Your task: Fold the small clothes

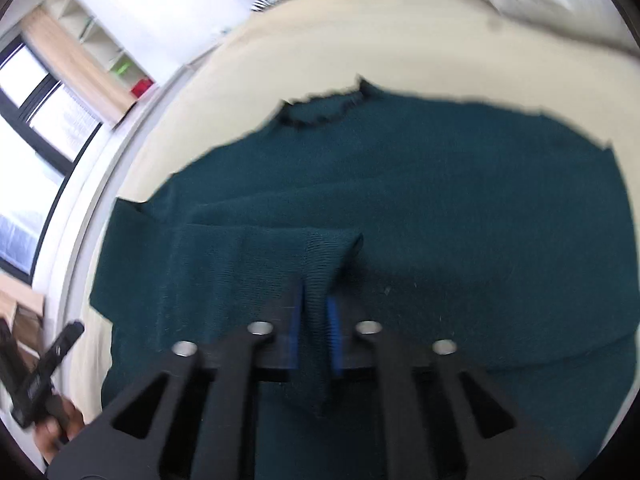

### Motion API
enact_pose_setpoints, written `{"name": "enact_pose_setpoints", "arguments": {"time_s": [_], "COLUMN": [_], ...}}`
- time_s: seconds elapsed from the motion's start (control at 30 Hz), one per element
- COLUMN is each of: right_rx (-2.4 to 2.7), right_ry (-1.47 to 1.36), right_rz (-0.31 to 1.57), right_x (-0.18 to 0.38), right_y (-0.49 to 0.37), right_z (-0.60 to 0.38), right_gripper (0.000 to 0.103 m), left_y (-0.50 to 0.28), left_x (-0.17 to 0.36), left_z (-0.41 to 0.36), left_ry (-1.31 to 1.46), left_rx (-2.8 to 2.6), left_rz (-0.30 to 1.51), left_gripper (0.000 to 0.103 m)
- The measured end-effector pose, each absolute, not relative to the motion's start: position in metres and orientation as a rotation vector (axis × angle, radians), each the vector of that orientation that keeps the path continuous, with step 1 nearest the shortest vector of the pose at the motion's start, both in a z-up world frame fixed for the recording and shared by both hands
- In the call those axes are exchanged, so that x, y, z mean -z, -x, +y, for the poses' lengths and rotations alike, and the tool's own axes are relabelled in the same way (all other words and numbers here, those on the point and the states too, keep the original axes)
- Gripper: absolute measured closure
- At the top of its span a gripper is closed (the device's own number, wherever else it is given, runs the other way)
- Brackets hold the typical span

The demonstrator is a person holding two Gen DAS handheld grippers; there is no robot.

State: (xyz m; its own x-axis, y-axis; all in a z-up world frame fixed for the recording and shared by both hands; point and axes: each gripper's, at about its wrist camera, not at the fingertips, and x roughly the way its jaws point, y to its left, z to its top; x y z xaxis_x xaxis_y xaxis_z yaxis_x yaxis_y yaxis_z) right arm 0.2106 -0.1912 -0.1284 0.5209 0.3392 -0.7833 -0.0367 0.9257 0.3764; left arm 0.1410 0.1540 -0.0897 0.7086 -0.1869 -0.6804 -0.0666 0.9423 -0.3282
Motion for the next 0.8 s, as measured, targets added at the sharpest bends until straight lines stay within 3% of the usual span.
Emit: {"name": "enact_pose_setpoints", "arguments": {"time_s": [0.2,0.4,0.57,0.7,0.73,0.8], "right_rx": [-0.205,-0.162,-0.179,-0.213,-0.212,-0.219], "right_ry": [-0.295,-0.36,-0.421,-0.45,-0.448,-0.434], "right_rz": [0.881,1.019,0.983,0.981,0.977,0.968], "right_x": [0.088,0.145,0.145,0.142,0.14,0.141], "right_y": [-0.204,-0.225,-0.224,-0.231,-0.228,-0.233], "right_z": [-0.222,-0.26,-0.267,-0.272,-0.272,-0.267], "right_gripper": [0.096,0.096,0.091,0.075,0.074,0.073], "left_y": [-0.159,-0.208,-0.253,-0.28,-0.285,-0.292], "left_x": [0.078,0.095,0.113,0.115,0.118,0.126], "left_z": [0.166,0.159,0.152,0.14,0.137,0.129], "left_ry": [0.365,0.351,0.335,0.272,0.256,0.217], "left_rx": [0.061,0.07,0.058,0.045,0.047,0.047], "left_rz": [0.758,0.849,0.935,0.954,0.967,0.987], "left_gripper": [0.026,0.026,0.026,0.027,0.028,0.051]}}
